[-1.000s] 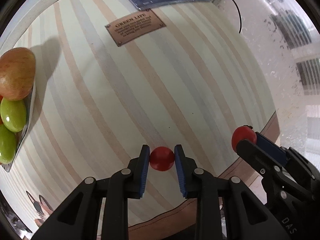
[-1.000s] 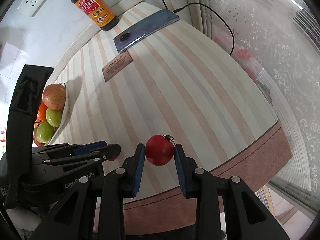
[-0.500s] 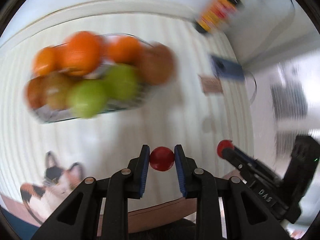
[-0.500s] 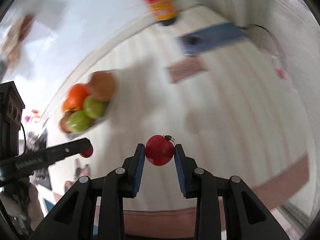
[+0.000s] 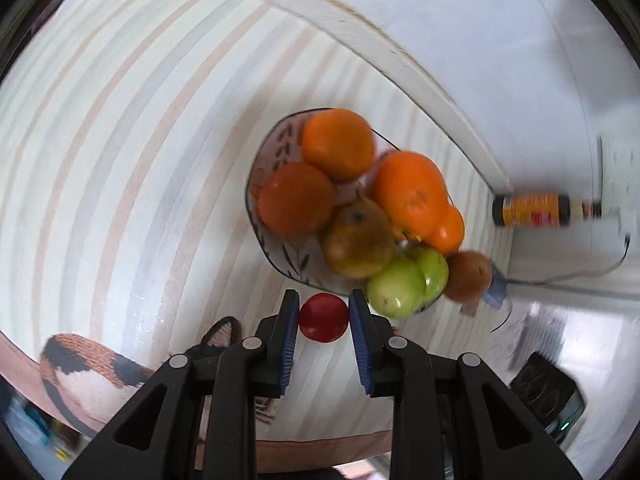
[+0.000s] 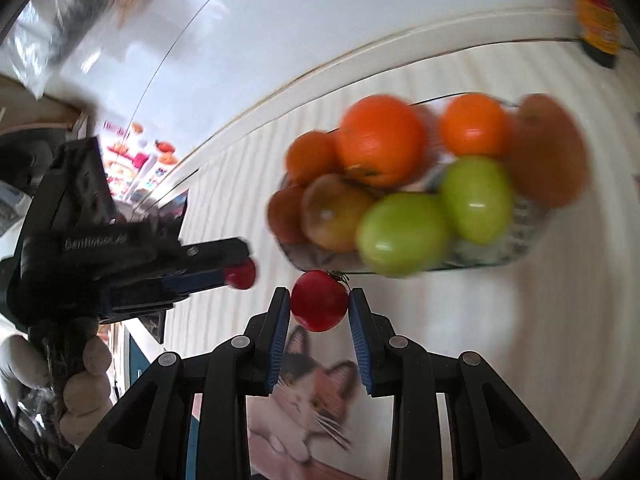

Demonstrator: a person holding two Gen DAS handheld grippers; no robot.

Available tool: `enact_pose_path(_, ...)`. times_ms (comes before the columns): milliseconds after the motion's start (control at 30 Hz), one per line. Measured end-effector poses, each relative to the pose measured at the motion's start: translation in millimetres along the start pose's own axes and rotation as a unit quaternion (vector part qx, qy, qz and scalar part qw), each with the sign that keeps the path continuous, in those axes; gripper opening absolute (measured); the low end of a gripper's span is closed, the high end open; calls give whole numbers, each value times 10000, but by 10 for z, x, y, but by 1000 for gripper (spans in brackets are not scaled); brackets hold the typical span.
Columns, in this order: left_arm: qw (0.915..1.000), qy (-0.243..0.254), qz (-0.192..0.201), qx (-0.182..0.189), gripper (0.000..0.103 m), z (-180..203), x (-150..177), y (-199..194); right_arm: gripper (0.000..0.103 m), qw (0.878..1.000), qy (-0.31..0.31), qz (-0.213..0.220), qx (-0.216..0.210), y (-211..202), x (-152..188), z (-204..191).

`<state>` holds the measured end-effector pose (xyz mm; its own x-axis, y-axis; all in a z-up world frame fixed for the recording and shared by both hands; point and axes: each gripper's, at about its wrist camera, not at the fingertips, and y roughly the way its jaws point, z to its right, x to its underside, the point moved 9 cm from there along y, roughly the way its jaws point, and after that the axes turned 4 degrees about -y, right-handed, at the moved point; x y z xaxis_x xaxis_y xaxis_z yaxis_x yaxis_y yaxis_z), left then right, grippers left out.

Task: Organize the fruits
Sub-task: 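Carry both tomatoes to the plate rim and open both tools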

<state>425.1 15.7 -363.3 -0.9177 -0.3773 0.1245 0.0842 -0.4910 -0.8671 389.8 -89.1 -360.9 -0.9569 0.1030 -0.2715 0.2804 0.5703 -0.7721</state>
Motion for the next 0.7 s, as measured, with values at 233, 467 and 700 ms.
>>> enact_pose_path(233,9983,-424,-222,337,23,-92,-78,167,33,9999,70,2,113,478,0,-94)
enact_pose_path(467,9980,-450,-296,316,23,-147,-116,224,33,9996,59,109,271,524,0,-85)
enact_pose_path(700,9987,-364,-284,215,24,-135,-164,304,33,9994,159,123,277,589,-27,1)
